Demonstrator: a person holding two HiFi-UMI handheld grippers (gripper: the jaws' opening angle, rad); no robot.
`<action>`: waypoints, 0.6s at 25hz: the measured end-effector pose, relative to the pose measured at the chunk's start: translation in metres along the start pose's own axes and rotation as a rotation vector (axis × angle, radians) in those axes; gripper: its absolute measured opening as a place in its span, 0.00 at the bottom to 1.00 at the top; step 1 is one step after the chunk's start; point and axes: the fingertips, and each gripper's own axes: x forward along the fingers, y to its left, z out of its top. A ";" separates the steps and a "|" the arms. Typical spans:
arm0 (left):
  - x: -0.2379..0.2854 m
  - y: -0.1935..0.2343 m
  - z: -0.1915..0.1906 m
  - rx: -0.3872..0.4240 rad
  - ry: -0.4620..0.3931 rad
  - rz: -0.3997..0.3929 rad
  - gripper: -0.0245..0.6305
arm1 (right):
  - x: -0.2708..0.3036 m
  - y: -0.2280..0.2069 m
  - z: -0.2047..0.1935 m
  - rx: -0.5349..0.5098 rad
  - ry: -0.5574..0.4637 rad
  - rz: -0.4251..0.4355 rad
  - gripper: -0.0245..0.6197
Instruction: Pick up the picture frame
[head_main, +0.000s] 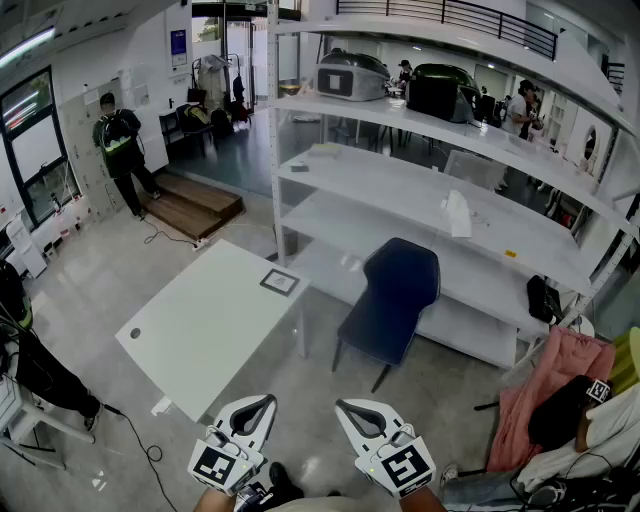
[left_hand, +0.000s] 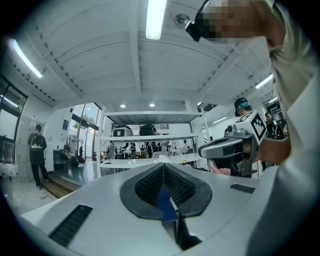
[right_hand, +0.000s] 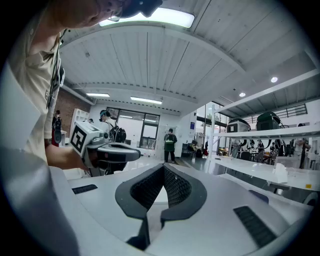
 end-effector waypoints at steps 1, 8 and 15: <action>0.001 0.000 -0.001 0.000 0.000 0.000 0.06 | 0.000 -0.001 -0.001 0.001 0.001 -0.001 0.08; 0.012 0.003 -0.006 -0.002 0.005 -0.011 0.06 | 0.004 -0.011 -0.007 0.007 0.010 -0.015 0.08; 0.019 0.016 -0.010 -0.010 0.008 -0.030 0.06 | 0.016 -0.016 -0.010 0.017 0.011 -0.034 0.08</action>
